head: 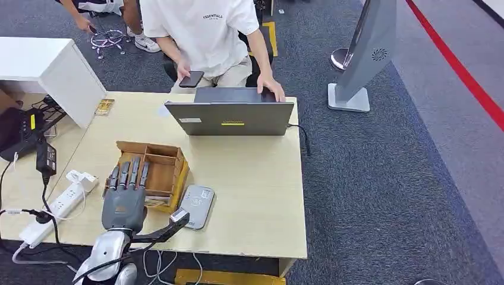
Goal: Pass the card to the sensor for recognition and then transmit it.
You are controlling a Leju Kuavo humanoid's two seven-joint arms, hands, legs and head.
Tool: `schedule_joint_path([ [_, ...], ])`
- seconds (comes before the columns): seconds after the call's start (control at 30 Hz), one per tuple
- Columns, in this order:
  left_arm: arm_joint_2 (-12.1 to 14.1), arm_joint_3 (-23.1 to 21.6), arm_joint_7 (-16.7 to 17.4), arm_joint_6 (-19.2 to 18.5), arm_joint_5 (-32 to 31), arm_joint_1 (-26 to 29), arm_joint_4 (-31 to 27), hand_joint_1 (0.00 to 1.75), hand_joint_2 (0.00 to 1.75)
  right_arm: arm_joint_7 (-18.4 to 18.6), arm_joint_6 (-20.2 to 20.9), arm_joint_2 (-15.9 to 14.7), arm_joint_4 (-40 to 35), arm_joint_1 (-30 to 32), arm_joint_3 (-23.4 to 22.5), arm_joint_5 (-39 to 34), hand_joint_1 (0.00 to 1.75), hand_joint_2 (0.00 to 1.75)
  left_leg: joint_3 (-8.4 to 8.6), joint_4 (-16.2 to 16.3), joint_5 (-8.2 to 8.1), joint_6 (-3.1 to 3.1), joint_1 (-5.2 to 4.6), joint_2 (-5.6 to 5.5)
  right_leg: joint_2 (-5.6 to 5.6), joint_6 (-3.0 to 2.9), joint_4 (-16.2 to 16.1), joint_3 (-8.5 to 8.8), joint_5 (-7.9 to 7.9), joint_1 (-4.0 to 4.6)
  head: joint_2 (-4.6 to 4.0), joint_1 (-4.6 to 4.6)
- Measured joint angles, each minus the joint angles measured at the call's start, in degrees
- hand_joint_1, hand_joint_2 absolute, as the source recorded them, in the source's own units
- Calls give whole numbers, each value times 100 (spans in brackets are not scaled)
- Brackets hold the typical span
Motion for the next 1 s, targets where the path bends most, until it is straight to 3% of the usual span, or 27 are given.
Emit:
schedule_joint_path([
  [0.3,-9,-94,-113,55,0,1,81,0,175,-87,0,0,20,0,46,83,0,0,0,0,0,0,0,0,0,0,0,0,0,0,0,2],
  [0.33,-9,-94,-113,46,0,3,87,175,175,-94,0,0,24,1,48,83,0,0,0,0,0,0,0,0,0,0,0,0,0,0,0,2],
  [0.67,-66,-76,-41,-590,13,32,138,175,175,-39,-2,0,26,0,120,92,0,0,-2,0,0,0,0,-1,-2,0,0,1,0,0,0,2],
  [1.0,-149,-46,-4,-791,33,41,138,175,175,-9,0,0,26,0,133,96,0,0,-1,0,0,0,0,-1,-2,0,0,3,0,0,0,0],
])
